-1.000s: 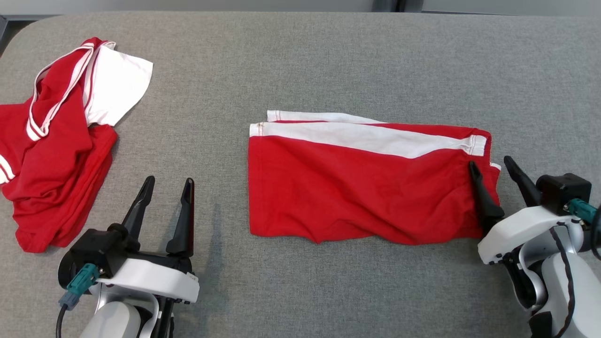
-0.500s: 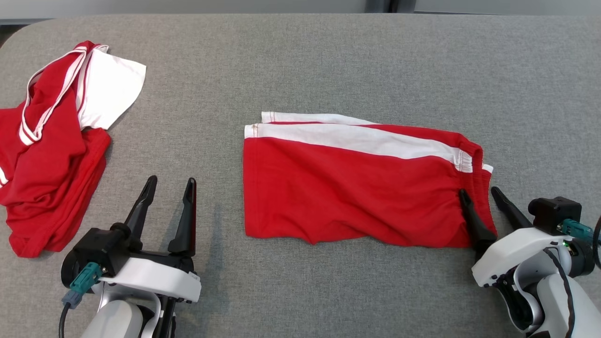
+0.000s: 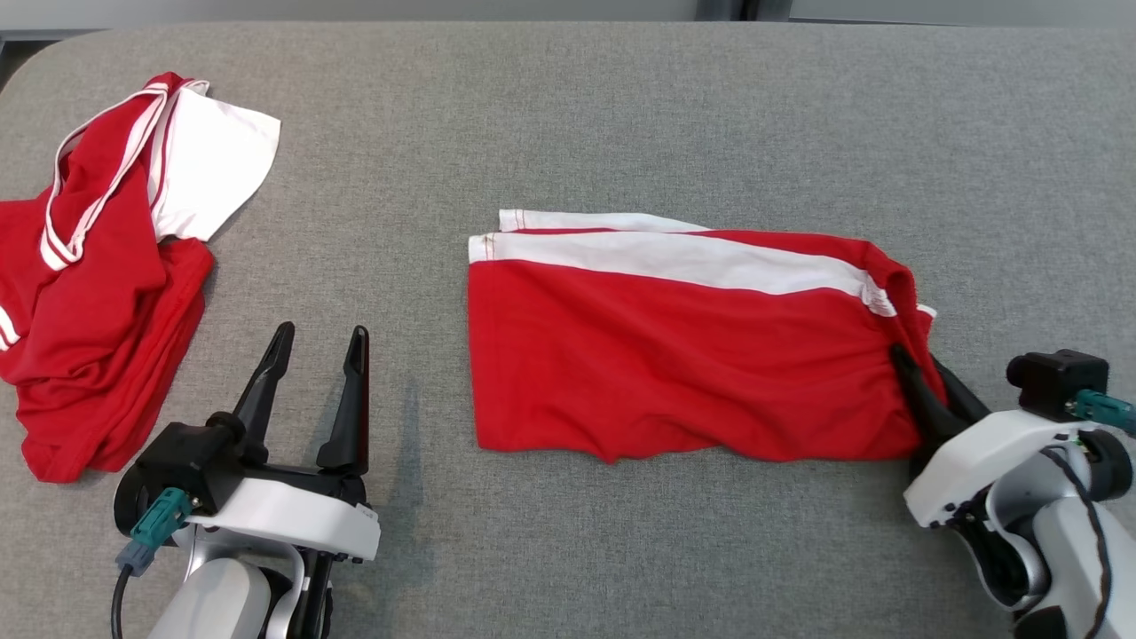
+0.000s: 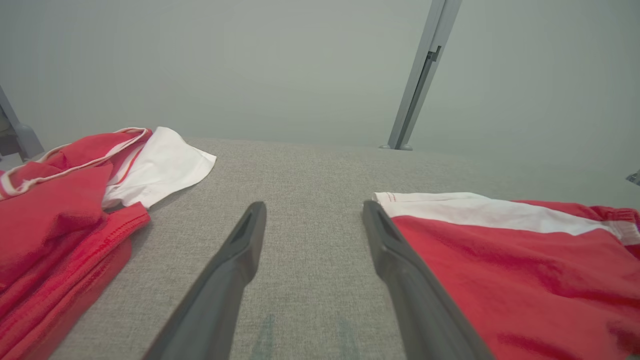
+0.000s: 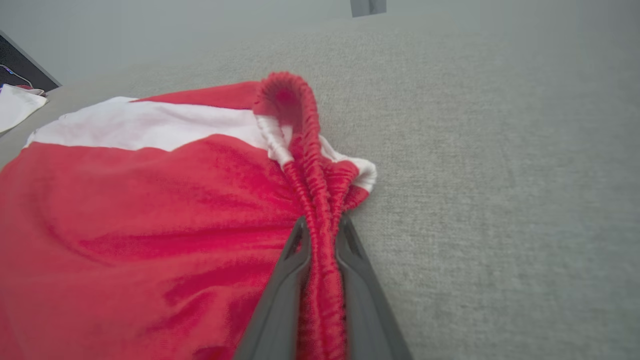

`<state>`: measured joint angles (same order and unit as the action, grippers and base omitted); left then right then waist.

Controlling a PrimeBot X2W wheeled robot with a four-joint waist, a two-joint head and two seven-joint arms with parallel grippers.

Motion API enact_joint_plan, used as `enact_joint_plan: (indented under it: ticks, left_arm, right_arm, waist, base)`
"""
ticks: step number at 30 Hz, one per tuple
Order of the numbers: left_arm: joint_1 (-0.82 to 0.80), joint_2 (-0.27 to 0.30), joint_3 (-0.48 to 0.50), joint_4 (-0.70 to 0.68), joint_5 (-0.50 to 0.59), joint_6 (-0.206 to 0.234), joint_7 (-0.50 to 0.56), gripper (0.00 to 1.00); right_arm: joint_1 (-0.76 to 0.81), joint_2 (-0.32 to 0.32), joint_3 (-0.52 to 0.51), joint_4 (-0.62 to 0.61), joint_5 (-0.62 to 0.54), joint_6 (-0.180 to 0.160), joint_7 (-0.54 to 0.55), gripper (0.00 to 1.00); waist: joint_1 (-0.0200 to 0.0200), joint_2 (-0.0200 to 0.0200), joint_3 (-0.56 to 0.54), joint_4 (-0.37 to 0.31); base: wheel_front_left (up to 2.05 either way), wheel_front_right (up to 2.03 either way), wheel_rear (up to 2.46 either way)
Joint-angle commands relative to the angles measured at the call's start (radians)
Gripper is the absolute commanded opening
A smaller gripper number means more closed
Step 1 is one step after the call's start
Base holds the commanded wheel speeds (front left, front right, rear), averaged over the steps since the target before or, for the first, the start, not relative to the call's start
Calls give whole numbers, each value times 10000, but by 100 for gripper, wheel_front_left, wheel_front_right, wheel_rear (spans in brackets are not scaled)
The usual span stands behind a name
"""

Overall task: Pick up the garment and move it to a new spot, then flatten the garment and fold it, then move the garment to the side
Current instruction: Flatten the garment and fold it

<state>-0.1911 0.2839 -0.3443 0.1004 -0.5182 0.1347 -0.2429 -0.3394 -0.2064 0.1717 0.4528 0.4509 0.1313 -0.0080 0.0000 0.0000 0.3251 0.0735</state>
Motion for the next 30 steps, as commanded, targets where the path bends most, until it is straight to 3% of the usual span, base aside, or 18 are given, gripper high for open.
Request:
enact_joint_plan:
  ticks: [1,7,13,24,30]
  left_arm:
    - [-88,26,41,16,-25,60,-55,100]
    - [88,22,81,-13,-78,100,-82,100]
    - [167,44,68,-66,-114,155,-95,100]
    - [69,21,-115,-21,-116,110,-46,100]
    - [-45,-64,-241,55,-131,54,-42,100]
  right_arm:
    - [119,-320,-35,23,133,-12,85,0]
    - [516,-972,-278,-305,569,-15,235,0]
    - [827,-1174,-484,-1022,982,-6,570,0]
    - [911,-939,349,-3163,3392,-5,1831,0]
    - [459,-515,965,-3822,5407,-5,2671,0]
  waist:
    - [0,0,-38,0]
    - [0,0,-181,-62]
    - [0,0,-273,-154]
    - [0,0,-406,-105]
    - [0,0,-390,160]
  base:
    - [0,0,0]
    - [0,0,0]
    - [0,0,0]
    - [0,0,0]
    - [0,0,0]
